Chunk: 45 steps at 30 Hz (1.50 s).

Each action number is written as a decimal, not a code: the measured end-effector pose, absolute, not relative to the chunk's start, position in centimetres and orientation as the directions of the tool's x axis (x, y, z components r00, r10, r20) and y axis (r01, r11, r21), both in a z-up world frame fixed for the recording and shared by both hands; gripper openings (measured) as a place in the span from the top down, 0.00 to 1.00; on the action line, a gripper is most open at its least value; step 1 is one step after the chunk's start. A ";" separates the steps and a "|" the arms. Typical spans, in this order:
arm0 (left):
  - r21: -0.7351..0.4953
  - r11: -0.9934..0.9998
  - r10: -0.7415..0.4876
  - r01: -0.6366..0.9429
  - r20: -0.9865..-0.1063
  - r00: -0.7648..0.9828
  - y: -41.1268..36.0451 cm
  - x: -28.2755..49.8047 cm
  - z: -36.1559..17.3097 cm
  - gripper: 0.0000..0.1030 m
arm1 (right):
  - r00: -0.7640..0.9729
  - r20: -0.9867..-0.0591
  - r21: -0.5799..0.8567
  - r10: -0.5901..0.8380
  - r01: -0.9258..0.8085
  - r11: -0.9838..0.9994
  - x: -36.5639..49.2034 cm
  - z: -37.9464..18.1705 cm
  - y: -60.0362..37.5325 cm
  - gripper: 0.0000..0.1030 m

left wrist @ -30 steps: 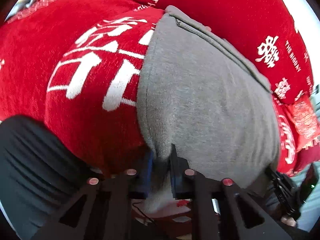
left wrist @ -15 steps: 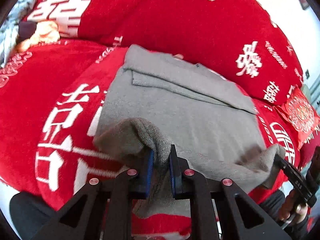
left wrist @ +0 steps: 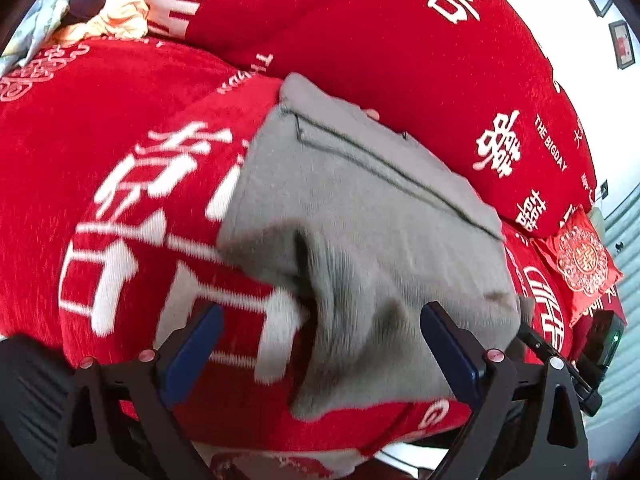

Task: Fold small clothes
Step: 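Grasp the sweater hem with both tools and lift it toward the collar, then lay the held hem over the body near the collar with both tools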

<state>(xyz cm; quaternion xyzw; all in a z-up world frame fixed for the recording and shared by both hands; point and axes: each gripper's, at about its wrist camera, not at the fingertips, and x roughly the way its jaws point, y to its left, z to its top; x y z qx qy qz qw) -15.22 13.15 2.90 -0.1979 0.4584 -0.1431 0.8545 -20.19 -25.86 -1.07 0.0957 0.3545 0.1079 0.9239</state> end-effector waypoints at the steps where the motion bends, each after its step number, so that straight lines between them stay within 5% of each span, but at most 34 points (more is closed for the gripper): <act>1: -0.468 0.882 -0.428 0.064 -0.734 0.527 12.7 -15.3 2.6 0.05 | 0.725 -0.640 0.237 0.254 -0.129 0.963 -20.4 -1.2 -25.7 0.44; 5: -0.401 0.911 -0.391 0.094 -0.772 0.501 10.4 -15.7 1.6 0.05 | 0.722 -0.651 0.210 0.234 -0.124 0.970 -20.9 -1.5 -25.2 0.44; 7: -0.384 0.916 -0.388 0.118 -0.771 0.504 9.8 -15.8 1.8 0.21 | 0.719 -0.655 0.205 0.232 -0.126 0.971 -21.0 -1.6 -25.1 0.44; 9: -0.380 0.913 -0.402 0.148 -0.774 0.490 9.0 -15.7 2.2 0.56 | 0.707 -0.667 0.196 0.236 -0.139 0.971 -20.9 -1.7 -24.9 0.49; 11: -0.375 0.909 -0.415 0.180 -0.790 0.451 8.0 -15.4 2.1 0.83 | 0.685 -0.683 0.202 0.254 -0.157 0.967 -20.7 -1.9 -24.7 0.72; 12: -0.368 0.911 -0.411 0.184 -0.795 0.446 7.7 -15.3 2.0 0.88 | 0.677 -0.684 0.223 0.272 -0.161 0.961 -20.7 -2.1 -24.8 0.81; 23: -0.334 0.915 -0.400 0.228 -0.668 0.628 8.7 -16.5 9.6 0.89 | 0.727 -0.532 0.402 0.433 -0.234 0.885 -21.8 2.8 -26.8 0.88; 32: -0.368 0.918 -0.368 0.146 -0.657 0.659 9.0 -12.2 12.4 0.89 | 0.791 -0.454 0.440 0.411 -0.201 0.875 -19.7 7.0 -28.0 0.88; 45: -0.367 0.923 -0.355 0.120 -0.687 0.634 8.1 -6.4 12.8 0.89 | 0.789 -0.498 0.436 0.360 -0.131 0.890 -14.4 8.6 -28.0 0.88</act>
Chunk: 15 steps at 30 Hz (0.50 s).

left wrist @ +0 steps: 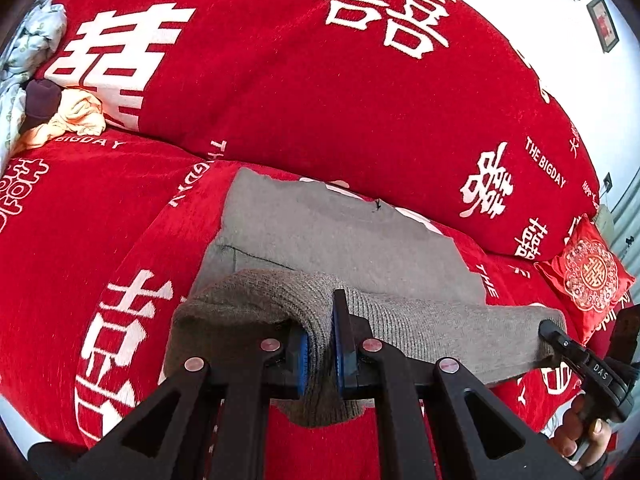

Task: Fold small clothes
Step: 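Lay the held hem over the body near the collar with both tools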

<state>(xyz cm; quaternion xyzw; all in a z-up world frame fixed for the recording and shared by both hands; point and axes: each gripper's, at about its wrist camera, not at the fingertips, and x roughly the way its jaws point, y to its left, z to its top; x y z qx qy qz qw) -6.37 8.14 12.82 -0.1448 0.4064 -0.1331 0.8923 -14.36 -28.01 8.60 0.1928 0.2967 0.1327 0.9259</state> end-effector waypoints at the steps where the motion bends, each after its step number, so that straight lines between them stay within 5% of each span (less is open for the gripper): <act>1: -0.365 0.924 -0.353 0.116 -0.692 0.630 8.0 -6.0 12.7 0.89 | 0.787 -0.505 0.428 0.354 -0.127 0.895 -14.1 8.6 -27.9 0.88; 15: -0.339 0.935 -0.334 0.108 -0.732 0.594 7.5 -2.6 12.8 0.89 | 0.767 -0.563 0.408 0.307 -0.065 0.910 -10.4 8.7 -27.5 0.88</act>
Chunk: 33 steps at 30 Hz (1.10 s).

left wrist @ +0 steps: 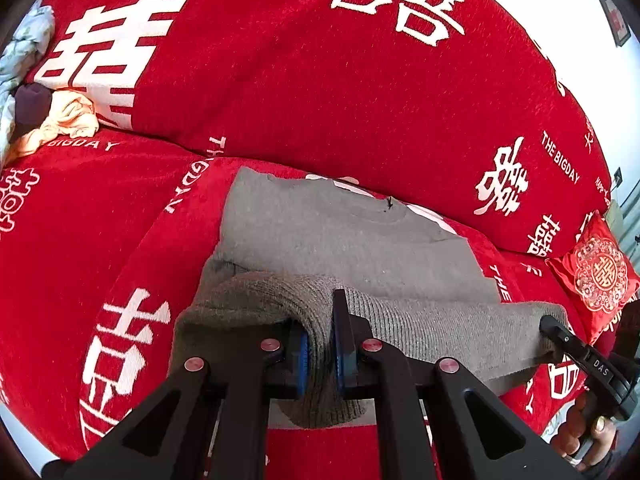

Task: Fold small clothes
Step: 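Lay the held hem over the body near the collar with both tools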

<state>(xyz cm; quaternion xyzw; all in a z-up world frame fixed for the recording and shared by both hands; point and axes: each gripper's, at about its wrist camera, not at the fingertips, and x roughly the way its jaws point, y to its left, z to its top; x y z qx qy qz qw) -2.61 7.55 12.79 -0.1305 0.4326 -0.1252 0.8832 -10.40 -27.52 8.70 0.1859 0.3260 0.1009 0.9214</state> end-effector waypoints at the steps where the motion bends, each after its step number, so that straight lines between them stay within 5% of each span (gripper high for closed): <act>1: -0.338 0.935 -0.333 0.108 -0.733 0.593 7.5 -2.4 12.8 0.89 | 0.767 -0.565 0.404 0.305 -0.066 0.912 -10.3 8.8 -27.5 0.88; 33: -0.313 0.944 -0.312 0.101 -0.752 0.580 6.1 2.6 13.8 0.89 | 0.756 -0.583 0.391 0.298 -0.061 0.918 -5.7 9.4 -28.6 0.88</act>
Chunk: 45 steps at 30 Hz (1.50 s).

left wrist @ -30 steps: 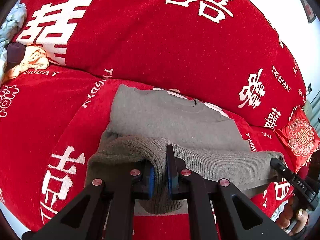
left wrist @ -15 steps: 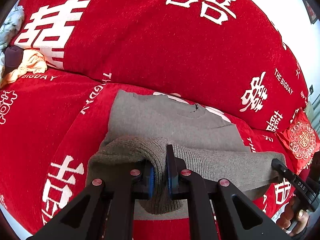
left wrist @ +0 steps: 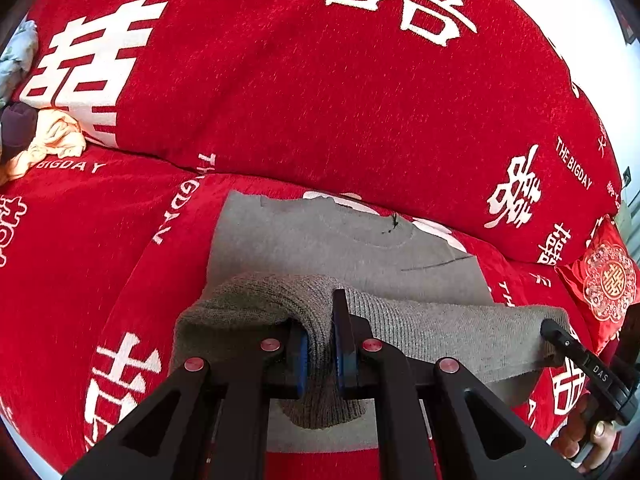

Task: Fold small clothes
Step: 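Lay the held hem over the body near the collar with both tools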

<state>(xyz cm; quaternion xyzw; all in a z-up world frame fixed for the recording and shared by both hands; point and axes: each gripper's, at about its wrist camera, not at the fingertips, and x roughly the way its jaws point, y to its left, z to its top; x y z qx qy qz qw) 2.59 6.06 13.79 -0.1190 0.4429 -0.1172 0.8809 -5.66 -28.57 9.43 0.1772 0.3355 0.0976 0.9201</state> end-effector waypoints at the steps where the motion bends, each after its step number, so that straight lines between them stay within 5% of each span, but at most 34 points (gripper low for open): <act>1: -0.308 0.946 -0.307 0.100 -0.753 0.581 6.0 2.8 13.8 0.89 | 0.757 -0.582 0.389 0.297 -0.062 0.919 -5.5 9.5 -28.6 0.88; 45: -0.251 0.963 -0.265 0.103 -0.796 0.544 3.8 12.0 12.5 0.89 | 0.725 -0.638 0.339 0.260 -0.039 0.940 4.0 8.5 -29.1 0.88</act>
